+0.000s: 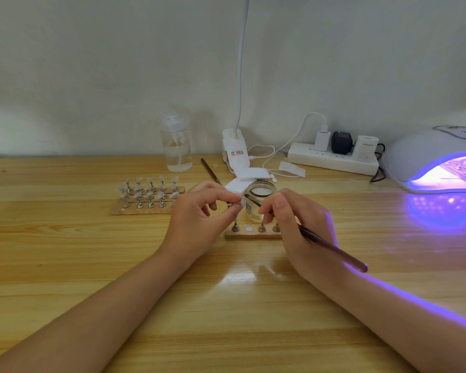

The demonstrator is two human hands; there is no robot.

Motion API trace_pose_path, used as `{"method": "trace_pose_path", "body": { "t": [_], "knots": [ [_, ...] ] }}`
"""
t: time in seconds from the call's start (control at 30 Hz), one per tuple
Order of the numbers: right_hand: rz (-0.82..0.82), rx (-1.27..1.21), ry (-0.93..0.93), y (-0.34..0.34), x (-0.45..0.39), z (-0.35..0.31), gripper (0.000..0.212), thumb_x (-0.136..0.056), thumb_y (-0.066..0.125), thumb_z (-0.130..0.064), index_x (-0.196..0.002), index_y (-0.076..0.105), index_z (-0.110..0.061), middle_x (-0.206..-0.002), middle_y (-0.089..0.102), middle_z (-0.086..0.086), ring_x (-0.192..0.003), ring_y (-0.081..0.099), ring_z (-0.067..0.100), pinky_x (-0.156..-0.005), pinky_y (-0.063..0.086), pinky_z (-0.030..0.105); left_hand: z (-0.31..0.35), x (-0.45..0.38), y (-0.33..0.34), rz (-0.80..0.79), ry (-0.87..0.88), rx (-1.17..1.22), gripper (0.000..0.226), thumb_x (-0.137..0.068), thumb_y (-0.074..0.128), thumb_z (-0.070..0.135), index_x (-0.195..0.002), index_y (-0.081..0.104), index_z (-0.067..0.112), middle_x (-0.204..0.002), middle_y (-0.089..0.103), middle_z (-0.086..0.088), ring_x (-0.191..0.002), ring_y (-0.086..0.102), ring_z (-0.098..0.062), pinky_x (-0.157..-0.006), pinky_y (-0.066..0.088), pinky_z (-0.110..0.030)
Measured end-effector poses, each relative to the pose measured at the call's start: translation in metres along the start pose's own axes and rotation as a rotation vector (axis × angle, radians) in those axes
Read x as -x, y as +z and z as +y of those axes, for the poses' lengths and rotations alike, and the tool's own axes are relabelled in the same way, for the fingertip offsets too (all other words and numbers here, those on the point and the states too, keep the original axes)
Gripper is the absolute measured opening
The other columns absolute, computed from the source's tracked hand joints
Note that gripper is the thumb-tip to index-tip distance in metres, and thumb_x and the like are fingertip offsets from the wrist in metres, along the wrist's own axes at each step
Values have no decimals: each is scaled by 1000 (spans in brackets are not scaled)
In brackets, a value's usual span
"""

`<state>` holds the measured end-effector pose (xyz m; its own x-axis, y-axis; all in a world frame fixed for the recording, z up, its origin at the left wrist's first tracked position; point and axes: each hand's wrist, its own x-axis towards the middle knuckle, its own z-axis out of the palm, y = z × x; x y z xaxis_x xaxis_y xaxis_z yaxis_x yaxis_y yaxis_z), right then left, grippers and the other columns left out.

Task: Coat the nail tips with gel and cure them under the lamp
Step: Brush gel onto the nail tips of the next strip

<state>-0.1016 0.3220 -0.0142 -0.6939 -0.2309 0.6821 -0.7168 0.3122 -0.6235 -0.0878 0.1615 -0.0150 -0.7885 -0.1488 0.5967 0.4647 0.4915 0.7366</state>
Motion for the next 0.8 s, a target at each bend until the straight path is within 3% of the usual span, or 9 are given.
{"method": "trace_pose_path", "body": {
  "t": [0.3, 0.53, 0.67, 0.8],
  "knots": [
    [-31, -13, -13, 0, 1, -1, 37, -89, 29, -45, -68, 57, -31, -60, 57, -12, -63, 57, 7, -60, 46, 27, 1, 0, 0, -13, -12, -7, 31, -71, 74, 8, -74, 66, 37, -72, 59, 16, -64, 45, 0, -56, 35, -12],
    [13, -110, -40, -2, 2, 0, 45, -90, 32, -36, -61, 62, -18, -52, 56, 0, -54, 57, 13, -55, 48, 43, 3, 0, 0, -6, -11, -11, 30, -72, 75, 9, -71, 65, 38, -72, 60, 16, -64, 45, 1, -56, 35, -13],
    [32, -55, -35, -3, 1, -2, 33, -90, 31, -38, -66, 53, -35, -56, 56, -4, -58, 57, 13, -59, 48, 40, 3, 1, 0, -7, -15, -11, 29, -72, 75, 8, -72, 66, 36, -73, 60, 14, -64, 45, 1, -56, 36, -12],
    [-13, 14, -7, 0, 0, -3, 27, -88, 31, -45, -72, 52, -38, -61, 58, -5, -63, 57, 13, -59, 48, 36, 3, 0, 0, -11, -20, -15, 30, -71, 75, 7, -73, 66, 36, -73, 60, 15, -64, 46, 0, -56, 35, -13]
  ]
}}
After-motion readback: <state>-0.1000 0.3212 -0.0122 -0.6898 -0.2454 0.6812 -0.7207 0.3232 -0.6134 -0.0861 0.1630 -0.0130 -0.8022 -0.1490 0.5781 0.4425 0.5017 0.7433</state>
